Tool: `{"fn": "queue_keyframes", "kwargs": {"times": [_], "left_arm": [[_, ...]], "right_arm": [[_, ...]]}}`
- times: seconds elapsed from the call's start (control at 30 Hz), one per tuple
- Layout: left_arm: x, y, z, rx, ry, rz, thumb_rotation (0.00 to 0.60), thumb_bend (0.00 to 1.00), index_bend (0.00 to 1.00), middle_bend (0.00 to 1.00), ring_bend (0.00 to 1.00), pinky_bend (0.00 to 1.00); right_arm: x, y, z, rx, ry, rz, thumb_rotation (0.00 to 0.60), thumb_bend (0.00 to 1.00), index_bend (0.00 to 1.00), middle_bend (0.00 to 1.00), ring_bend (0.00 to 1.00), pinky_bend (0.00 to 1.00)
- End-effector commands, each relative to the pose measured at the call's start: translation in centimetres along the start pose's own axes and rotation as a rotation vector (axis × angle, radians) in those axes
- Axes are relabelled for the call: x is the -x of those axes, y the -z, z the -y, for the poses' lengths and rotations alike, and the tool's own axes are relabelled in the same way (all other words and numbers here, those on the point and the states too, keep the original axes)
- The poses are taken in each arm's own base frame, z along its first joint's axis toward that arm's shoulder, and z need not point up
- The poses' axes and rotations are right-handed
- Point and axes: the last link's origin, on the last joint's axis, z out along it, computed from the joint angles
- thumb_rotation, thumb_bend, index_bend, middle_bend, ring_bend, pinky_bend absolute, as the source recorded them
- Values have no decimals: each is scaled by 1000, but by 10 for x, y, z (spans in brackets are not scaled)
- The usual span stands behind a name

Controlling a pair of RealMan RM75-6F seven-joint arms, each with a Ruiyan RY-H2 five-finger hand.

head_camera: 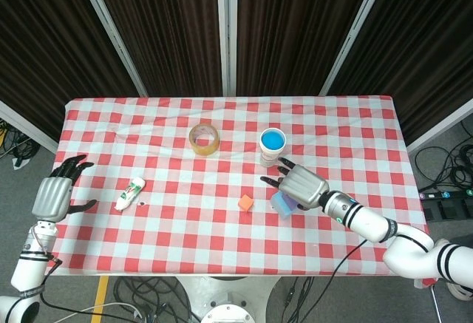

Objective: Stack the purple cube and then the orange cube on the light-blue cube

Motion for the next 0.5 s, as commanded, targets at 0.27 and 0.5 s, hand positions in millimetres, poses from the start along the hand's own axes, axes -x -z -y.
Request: {"fn": "queue_keyframes", "kwargs": {"times": [0.27,0.5], "left_arm": [[-1,0,0,1,1,-3,600,111,286,244,161,289],[-2,0,-1,3,3,-7,600,111,286,244,162,289]], "right_arm": [[-4,1,0,-1,-6,11,600,0,20,287,26,0],[-10,5,4,-9,6,4,600,0,0,207,0,0]]}}
